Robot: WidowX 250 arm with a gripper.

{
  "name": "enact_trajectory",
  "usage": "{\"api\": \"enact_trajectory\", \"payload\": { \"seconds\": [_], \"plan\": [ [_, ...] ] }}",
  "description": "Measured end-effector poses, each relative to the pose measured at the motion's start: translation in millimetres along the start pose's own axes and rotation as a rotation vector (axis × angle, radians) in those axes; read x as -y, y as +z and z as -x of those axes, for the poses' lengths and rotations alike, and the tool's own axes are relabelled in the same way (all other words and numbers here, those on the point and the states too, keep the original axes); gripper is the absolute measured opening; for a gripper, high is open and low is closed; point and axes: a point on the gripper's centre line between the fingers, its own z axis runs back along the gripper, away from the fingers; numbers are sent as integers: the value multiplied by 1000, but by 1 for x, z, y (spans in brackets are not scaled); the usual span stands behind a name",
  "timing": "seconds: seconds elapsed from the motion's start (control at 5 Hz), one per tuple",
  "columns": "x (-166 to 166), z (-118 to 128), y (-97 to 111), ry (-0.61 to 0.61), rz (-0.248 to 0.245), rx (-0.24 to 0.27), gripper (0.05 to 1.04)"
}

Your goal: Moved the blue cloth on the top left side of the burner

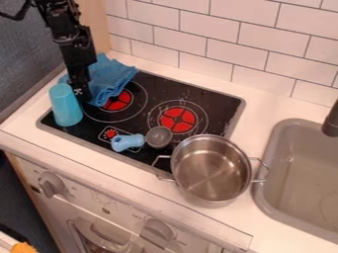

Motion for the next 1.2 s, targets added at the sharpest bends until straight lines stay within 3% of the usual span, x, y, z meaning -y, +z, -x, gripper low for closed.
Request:
{"api": "enact_trajectory", "payload": {
  "seconds": [0.2,0.6,0.8,1.0,1.2],
  "plan": [
    [5,-10,3,-26,2,5,1001],
    [10,-24,27,-72,-41,40,1000],
    [11,-36,54,-114,-82,55,1000],
    [17,-52,76,-178,-89,68,1000],
    [16,-53,79,-180,-96,70,1000]
  ]
}}
